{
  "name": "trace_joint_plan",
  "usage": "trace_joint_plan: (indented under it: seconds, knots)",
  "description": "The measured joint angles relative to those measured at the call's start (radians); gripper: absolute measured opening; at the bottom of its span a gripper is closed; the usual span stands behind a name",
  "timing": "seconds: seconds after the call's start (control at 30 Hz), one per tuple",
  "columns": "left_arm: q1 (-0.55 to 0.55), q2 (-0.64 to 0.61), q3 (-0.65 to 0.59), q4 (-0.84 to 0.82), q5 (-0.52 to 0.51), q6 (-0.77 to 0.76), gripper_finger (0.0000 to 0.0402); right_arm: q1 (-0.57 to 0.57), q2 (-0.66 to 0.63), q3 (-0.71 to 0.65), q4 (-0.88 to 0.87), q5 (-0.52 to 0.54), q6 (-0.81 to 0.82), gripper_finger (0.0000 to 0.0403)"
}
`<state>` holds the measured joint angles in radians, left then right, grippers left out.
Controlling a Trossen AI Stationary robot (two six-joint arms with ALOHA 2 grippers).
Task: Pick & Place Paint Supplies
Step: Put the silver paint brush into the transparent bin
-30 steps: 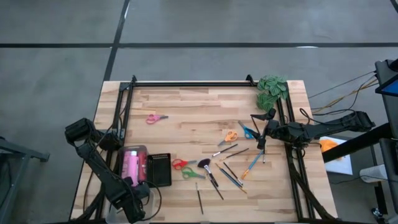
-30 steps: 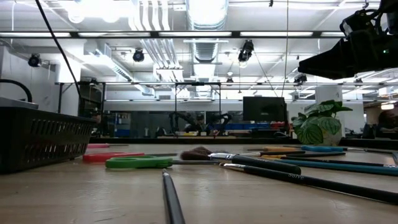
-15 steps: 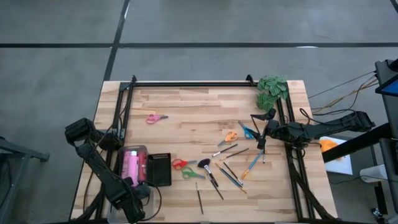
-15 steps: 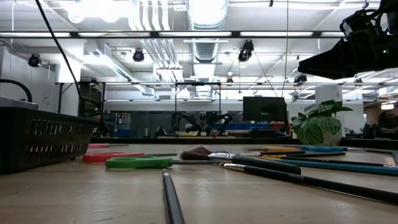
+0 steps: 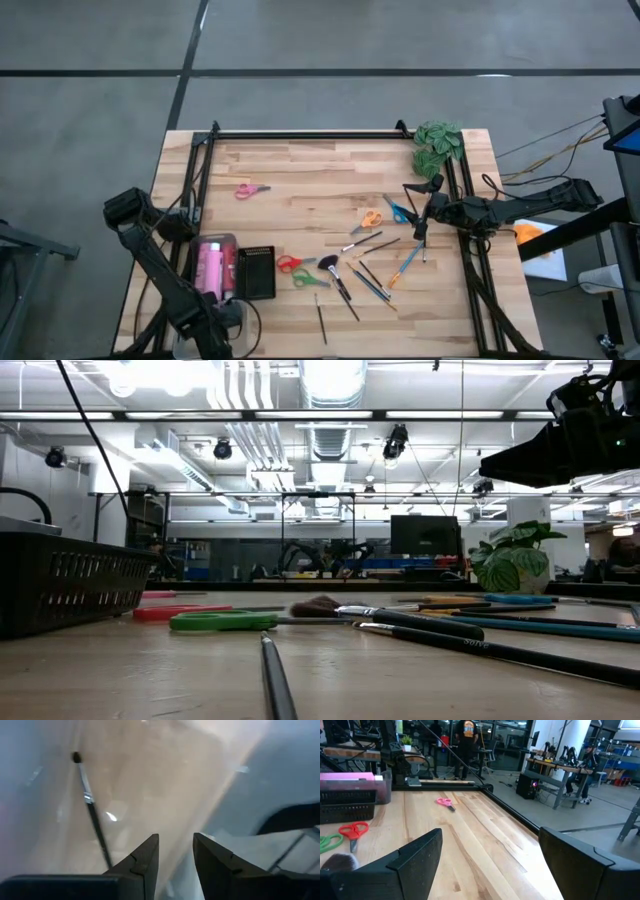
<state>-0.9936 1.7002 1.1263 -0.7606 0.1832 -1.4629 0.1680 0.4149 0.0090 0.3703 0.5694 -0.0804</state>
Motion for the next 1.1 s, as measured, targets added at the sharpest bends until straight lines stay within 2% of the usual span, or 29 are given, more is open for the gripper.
trace_joint_plan:
  seconds: [0.13, 0.27, 0.37, 0.6, 0.7, 0.9, 1.1]
  knots:
    - [0.001, -0.038, 0.042, -0.002, -0.011, -0.007, 0.0123, 0.000, 0.000, 0.000, 0.000, 0.000, 0.000, 0.0329]
    - [0.008, -0.098, 0.076, -0.006, -0.114, -0.035, 0.0123, 0.000, 0.000, 0.000, 0.000, 0.000, -0.001, 0.0329]
    - [0.014, -0.149, 0.094, 0.005, -0.266, -0.037, 0.0123, 0.000, 0.000, 0.000, 0.000, 0.000, 0.000, 0.0329]
    - [0.026, -0.238, 0.100, 0.086, -0.737, -0.037, 0.0123, 0.000, 0.000, 0.000, 0.000, 0.000, 0.001, 0.0329]
    - [0.048, -0.243, 0.099, 0.118, -0.848, -0.040, 0.0123, 0.000, 0.000, 0.000, 0.000, 0.000, -0.001, 0.0329]
    - [0.189, -0.193, 0.098, 0.258, -0.778, -0.033, 0.0123, 0.000, 0.000, 0.000, 0.000, 0.000, 0.001, 0.0329]
    - [0.336, -0.123, 0.099, 0.370, -0.577, -0.053, 0.0123, 0.000, 0.000, 0.000, 0.000, 0.000, -0.001, 0.0329]
